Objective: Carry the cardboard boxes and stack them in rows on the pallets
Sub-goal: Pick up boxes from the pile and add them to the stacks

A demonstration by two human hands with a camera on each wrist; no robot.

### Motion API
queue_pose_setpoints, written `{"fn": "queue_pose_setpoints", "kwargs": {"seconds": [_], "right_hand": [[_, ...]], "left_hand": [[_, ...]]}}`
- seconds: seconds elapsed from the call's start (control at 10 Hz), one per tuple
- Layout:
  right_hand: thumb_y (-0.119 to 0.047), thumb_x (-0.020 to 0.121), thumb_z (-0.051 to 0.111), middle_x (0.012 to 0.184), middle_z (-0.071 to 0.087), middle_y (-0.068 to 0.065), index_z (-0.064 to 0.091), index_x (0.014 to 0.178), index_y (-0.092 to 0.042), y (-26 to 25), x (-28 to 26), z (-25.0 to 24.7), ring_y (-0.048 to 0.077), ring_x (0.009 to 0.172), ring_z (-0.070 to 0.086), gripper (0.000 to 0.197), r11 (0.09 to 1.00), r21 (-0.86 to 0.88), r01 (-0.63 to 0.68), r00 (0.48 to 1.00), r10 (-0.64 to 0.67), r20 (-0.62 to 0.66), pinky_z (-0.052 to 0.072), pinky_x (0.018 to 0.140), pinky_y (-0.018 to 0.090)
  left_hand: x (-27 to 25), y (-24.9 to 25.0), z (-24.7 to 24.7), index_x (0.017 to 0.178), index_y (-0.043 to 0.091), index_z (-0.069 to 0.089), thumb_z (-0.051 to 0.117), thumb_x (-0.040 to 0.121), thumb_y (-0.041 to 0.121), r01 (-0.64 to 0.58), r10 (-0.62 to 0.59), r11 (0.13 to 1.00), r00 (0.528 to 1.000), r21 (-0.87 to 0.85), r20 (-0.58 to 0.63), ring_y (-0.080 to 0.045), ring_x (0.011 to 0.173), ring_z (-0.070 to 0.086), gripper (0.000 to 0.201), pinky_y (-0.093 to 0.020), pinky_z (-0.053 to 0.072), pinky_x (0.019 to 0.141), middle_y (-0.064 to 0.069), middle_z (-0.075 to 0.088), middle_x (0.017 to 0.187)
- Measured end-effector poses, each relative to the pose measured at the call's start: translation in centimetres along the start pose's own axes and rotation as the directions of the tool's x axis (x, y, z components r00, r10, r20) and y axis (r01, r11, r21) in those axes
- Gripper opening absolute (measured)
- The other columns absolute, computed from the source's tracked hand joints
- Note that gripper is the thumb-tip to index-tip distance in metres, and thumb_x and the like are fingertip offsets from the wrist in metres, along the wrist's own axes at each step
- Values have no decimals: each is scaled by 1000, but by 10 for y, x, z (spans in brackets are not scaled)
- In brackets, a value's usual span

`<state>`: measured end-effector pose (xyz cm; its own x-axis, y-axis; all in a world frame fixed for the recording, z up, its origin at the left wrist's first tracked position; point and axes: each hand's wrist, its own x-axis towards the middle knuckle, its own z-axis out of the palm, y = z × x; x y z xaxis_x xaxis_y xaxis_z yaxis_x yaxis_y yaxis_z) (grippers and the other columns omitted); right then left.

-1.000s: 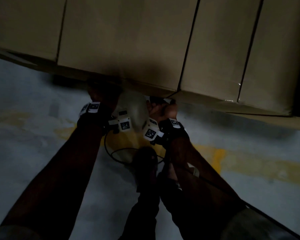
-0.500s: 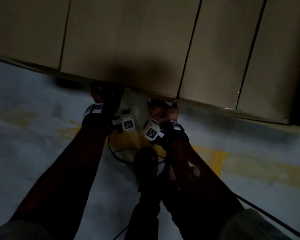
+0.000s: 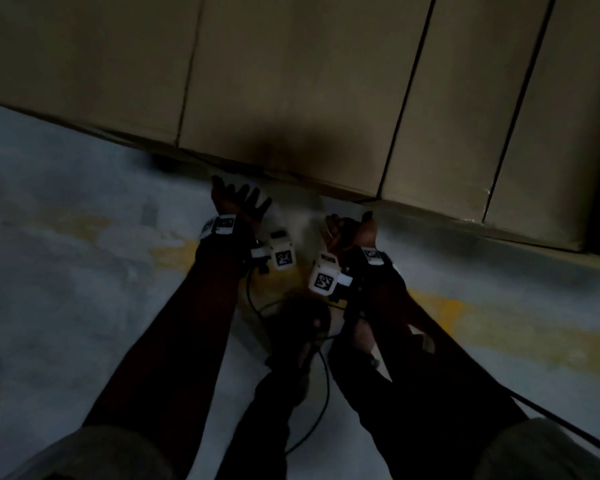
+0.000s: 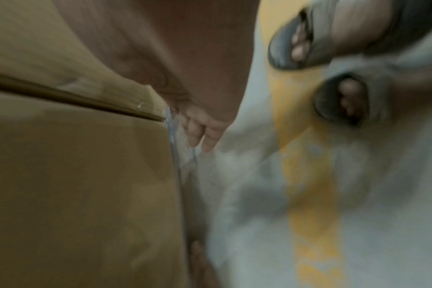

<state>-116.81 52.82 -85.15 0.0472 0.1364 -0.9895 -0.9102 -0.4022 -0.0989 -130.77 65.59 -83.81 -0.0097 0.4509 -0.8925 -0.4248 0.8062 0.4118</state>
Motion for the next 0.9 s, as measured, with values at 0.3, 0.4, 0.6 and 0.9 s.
{"fn": "queue_pose_setpoints", "kwargs": {"seconds": [0.3, 0.4, 0.6, 0.9], "right_hand": [[-51, 110, 27, 165, 31, 14, 22, 162, -12, 37, -45, 86, 28, 151, 34, 66, 985, 166, 37, 986, -63, 155, 27, 120, 40], [-54, 109, 26, 165, 32, 13, 22, 163, -13, 56, -37, 129, 26, 151, 34, 67, 972, 232, 37, 982, -79, 174, 27, 120, 39], [-59, 108, 21, 166, 27, 16, 18, 163, -9, 107, 14, 212, 29, 153, 29, 74, 863, 503, 41, 990, -102, 95, 23, 122, 42], [-67, 104, 16, 168, 26, 10, 17, 164, -14, 104, 43, 262, 24, 154, 28, 79, 708, 691, 145, 963, -261, 65, 16, 126, 45]], "left_hand": [[31, 118, -81, 161, 14, 24, 31, 108, 57, -68, 62, 997, 985, -37, -159, -36, 143, 44, 69, -51, 43, 101, -14, 35, 163], [56, 155, -102, 162, 12, 22, 30, 106, 61, -46, 46, 999, 992, 0, -119, -36, 146, 40, 74, -51, 40, 106, -16, 32, 164], [106, 217, -126, 163, 16, 16, 37, 97, 74, 37, -36, 998, 999, 42, -26, -38, 145, 40, 90, -57, 40, 113, -17, 28, 165], [163, 262, -115, 153, 17, 44, 38, 105, 57, 144, -157, 976, 985, 160, 71, -36, 130, 52, 62, -56, 51, 91, -13, 52, 146]]}}
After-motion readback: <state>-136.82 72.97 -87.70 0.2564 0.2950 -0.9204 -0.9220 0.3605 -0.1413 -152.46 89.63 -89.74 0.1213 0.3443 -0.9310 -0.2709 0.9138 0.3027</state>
